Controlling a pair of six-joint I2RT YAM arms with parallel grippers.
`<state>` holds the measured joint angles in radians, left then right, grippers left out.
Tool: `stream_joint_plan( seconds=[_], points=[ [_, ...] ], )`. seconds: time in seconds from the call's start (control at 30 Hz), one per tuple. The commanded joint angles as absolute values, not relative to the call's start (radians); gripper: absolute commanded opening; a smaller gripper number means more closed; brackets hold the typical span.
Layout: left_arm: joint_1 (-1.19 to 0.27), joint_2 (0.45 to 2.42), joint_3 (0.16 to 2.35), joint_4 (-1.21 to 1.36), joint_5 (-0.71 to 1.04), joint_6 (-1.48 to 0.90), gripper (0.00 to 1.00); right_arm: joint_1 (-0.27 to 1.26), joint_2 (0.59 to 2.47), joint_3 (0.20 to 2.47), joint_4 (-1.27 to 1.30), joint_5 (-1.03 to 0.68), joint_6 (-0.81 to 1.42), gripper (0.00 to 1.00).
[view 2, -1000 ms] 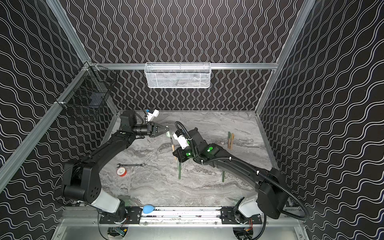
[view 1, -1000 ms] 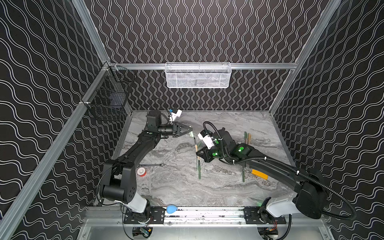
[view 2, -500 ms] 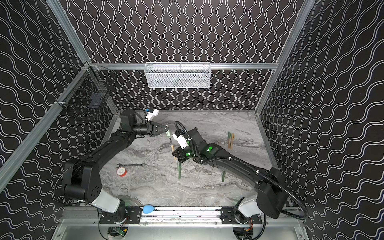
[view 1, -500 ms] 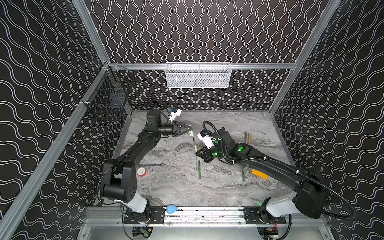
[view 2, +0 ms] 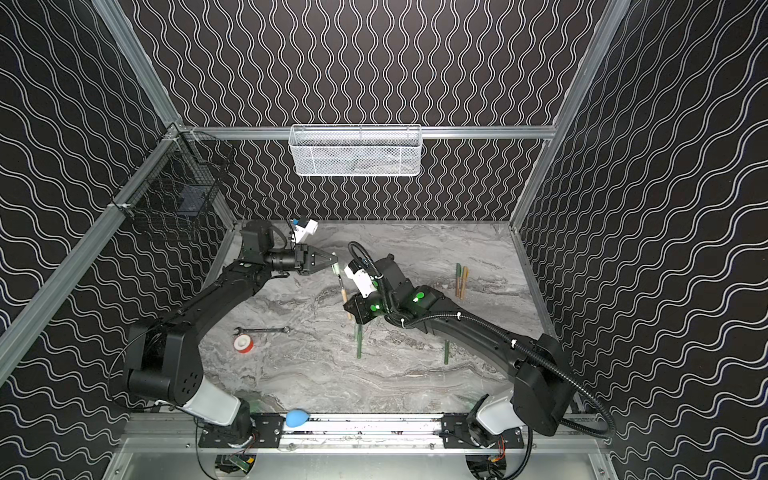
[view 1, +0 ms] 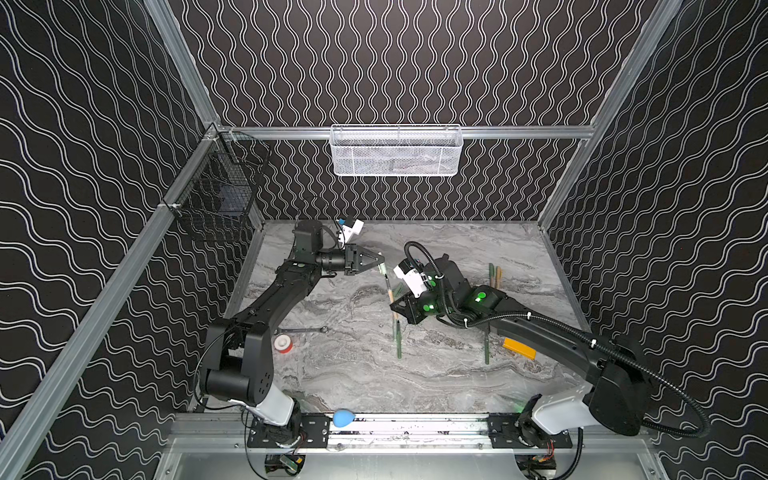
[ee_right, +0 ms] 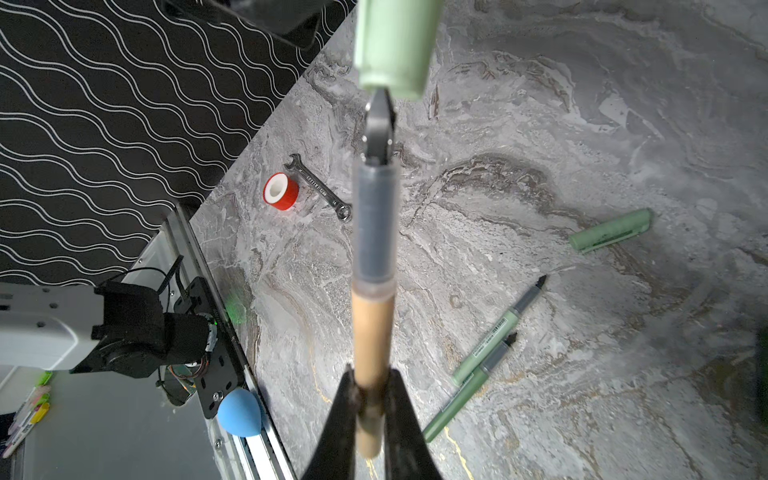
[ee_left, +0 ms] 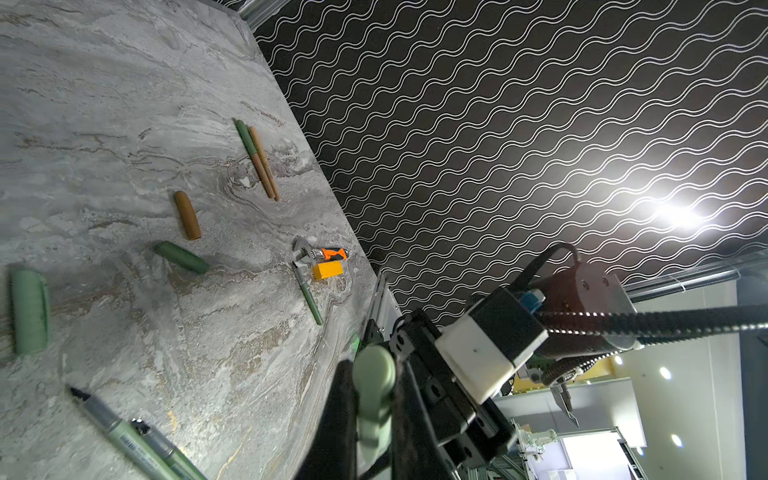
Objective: Insert the pens into the pen caps
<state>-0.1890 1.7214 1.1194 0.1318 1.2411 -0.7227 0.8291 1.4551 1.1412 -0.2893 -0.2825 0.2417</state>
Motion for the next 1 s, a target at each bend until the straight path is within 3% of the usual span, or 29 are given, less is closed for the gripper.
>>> stream_joint_plan(
  seconds=[0.0,0.3,0.57,0.73,0.97],
  points=[
    [-0.187,1.716,1.128,0.091,1.238,-0.657,0.00,0.830,1.460,1.150,-0.295,-0.291,0.229,0.08],
    [-0.187,1.704,1.110,0.112,1.249,-0.661,0.00,0.829,1.466,1.156,-0.301,-0.294,0.226,0.08],
    [-0.199,1.692,1.122,0.003,1.233,-0.565,0.00,0.829,1.475,1.165,-0.295,-0.284,0.217,0.07],
    [-0.228,1.700,1.184,-0.214,1.190,-0.384,0.00,0.827,1.485,1.175,-0.296,-0.281,0.209,0.07],
    [-0.255,1.712,1.203,-0.247,1.191,-0.350,0.00,0.818,1.495,1.190,-0.295,-0.272,0.202,0.07]
  ],
)
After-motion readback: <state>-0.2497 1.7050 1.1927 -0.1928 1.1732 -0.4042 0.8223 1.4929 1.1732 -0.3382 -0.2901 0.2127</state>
